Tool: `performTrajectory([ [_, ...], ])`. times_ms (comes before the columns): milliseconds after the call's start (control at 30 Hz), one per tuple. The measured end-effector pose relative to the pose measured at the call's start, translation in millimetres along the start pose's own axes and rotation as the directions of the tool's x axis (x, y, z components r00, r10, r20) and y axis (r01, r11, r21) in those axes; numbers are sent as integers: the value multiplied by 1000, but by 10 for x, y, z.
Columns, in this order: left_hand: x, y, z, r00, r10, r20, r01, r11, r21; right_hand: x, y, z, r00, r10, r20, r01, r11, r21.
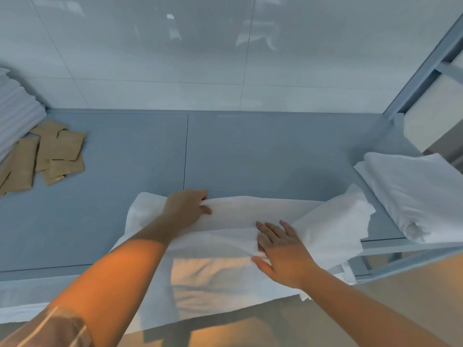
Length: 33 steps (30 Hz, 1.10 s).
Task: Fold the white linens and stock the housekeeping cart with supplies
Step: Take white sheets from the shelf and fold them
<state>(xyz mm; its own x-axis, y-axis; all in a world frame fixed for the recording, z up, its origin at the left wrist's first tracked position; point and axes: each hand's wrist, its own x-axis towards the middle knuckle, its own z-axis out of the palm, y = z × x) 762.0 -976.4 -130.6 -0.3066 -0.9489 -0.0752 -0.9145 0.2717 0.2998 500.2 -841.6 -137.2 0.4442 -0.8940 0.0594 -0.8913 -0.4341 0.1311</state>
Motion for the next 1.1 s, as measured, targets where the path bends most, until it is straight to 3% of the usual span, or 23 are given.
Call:
performTrajectory([
  [200,-137,97,-157,979,160,-125,-139,977,160,414,149,-99,961,251,119,-275,922,273],
  [267,-206,87,-201,968,188,-166,-163,975,154,643,341,-145,939,300,170,-337,904,263],
  [367,-324,60,-289,953,204,-225,-178,975,130,967,616,-257,858,300,418,-400,900,174],
  [433,-396,27,-358,939,209,-273,-182,976,119,1085,738,-294,816,285,503,-400,907,135],
  [500,-452,-14,-451,919,222,-326,-197,975,107,1146,799,-298,850,243,468,-348,925,152],
  [600,-438,-158,-641,883,255,-395,-238,967,92,1176,780,-325,934,241,263,-286,946,152],
  [667,-393,-287,-756,926,222,-306,-220,975,42,1186,715,-406,968,222,117,-234,966,111],
  [767,-336,-435,-810,996,79,-45,-79,997,-13,1177,628,-524,980,189,58,-192,980,58],
  [900,-253,-459,-954,984,22,176,12,982,-190,1112,599,-618,985,169,-31,-166,984,67],
  [1000,-239,-433,-1085,911,-14,413,55,995,-88,1068,602,-675,987,158,-42,-154,986,68],
  [1100,-265,-420,-1135,935,-3,356,28,997,-66,1033,671,-750,991,125,-41,-122,989,83],
])
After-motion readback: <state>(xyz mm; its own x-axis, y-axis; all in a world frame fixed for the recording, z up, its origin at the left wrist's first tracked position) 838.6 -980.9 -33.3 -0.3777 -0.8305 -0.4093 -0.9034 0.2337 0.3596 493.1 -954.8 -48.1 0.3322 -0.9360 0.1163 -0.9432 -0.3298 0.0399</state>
